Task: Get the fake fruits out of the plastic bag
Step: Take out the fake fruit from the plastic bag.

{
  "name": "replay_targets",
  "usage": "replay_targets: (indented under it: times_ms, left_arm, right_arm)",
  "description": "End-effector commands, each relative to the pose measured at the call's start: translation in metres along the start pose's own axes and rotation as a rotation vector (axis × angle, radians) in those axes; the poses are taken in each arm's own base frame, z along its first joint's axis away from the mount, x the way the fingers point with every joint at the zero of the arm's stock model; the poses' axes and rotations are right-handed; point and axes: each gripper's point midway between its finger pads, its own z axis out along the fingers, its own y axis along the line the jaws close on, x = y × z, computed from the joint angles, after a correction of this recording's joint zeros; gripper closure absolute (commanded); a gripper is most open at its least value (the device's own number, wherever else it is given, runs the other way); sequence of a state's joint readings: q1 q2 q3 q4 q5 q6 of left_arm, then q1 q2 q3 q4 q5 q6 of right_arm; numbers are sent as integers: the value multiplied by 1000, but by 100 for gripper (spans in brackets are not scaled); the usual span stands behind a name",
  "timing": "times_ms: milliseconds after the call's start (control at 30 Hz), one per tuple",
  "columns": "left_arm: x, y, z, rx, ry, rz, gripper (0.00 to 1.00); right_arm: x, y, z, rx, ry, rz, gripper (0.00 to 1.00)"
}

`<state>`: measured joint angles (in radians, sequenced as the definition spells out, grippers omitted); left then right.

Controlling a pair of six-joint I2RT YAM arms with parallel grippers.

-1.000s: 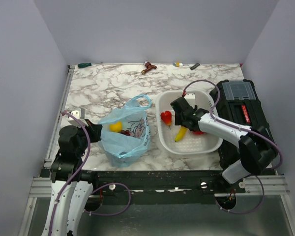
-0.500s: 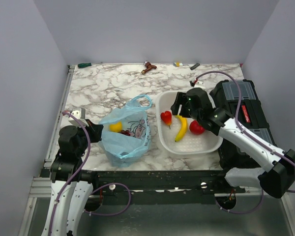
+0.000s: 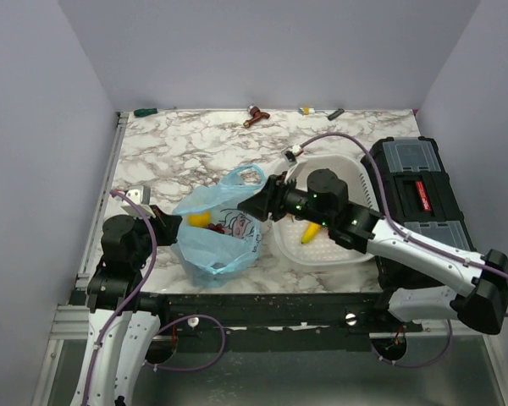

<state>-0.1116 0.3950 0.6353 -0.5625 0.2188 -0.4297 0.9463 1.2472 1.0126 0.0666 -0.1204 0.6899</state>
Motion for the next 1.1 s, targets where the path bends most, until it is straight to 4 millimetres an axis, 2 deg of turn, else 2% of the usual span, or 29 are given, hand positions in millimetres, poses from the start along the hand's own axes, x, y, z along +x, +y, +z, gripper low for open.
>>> replay_targets:
  times_ms: [0,100,200,267,367,433,500,567,700,833,967,1067]
  left_arm:
    - [-2,-5,1,29,-4,15,100]
    - [-1,-6,1,31,4,14,100]
    - [-1,-5,1,29,4,15,100]
    - [-1,-7,1,37,7,15,100]
    - [0,-7,2,39,14,15,100]
    - [1,-6,3,33,18,14,100]
    - [1,-4,4,28,20,13,100]
    - [2,-3,5,20,28,9,100]
    - [2,2,6,-7,22,4,100]
    - [4,8,8,-44,39,-6,100]
    - [5,12,10,-61,44,-6,100]
    - [7,13,12,-64,55,-9,100]
  right_arm:
    - [37,17,32,-78,65,17,52]
    - [60,-11,56,50,94,21,55]
    - [70,-40,74,164,91,20,55]
    - [79,-50,86,195,116,7,56]
    - [95,-52,105,182,176,1,57]
    - [105,-44,111,168,202,-19,58]
    - [122,-26,113,131,232,-76,58]
    - [146,-19,113,106,271,-84,58]
    - [209,-35,109,117,383,-36,64]
    - [261,-44,104,182,444,-138,76]
    - [284,-53,101,256,437,-236,82]
    - [282,-80,103,369,377,-260,80]
